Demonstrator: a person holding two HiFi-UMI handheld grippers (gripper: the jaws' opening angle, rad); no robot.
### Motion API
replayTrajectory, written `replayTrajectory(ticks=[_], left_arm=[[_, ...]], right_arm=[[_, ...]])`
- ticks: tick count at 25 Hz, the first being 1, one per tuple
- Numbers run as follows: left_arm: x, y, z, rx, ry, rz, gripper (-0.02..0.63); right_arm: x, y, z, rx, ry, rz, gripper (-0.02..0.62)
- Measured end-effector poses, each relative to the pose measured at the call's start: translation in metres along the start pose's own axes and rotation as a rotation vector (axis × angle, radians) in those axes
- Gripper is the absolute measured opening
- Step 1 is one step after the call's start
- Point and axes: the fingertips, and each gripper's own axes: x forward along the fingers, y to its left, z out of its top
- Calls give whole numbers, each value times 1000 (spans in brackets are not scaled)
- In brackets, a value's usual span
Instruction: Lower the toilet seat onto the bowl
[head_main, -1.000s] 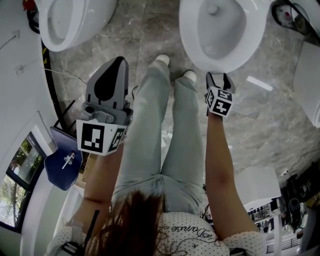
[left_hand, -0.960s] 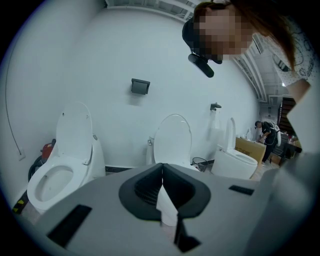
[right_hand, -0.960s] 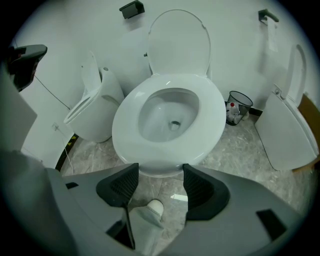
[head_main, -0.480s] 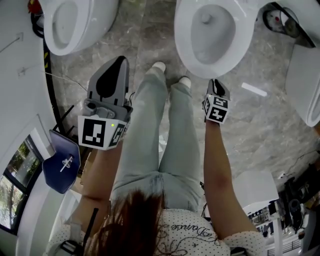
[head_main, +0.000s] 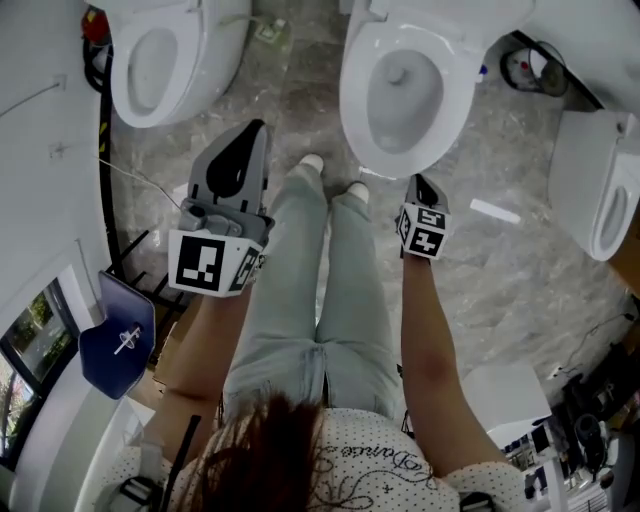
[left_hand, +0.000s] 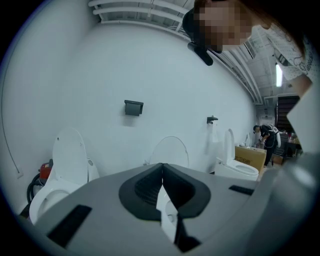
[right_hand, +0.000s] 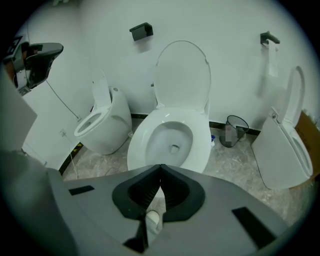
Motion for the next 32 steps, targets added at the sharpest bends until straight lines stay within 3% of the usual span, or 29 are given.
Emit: replayTrajectory(ticks=[7,19,32], left_arm=[[7,-25,28,100,2,-39,5],[-8,-38,83,107,-47,-50,5],[-14,-65,149,116,-137,-92,5]], right_arm=[[-34,3,52,-54,-81,17,12],[-112,14,149,-64,-285,36,12],[-258,35,282,-99,-649,68,12]])
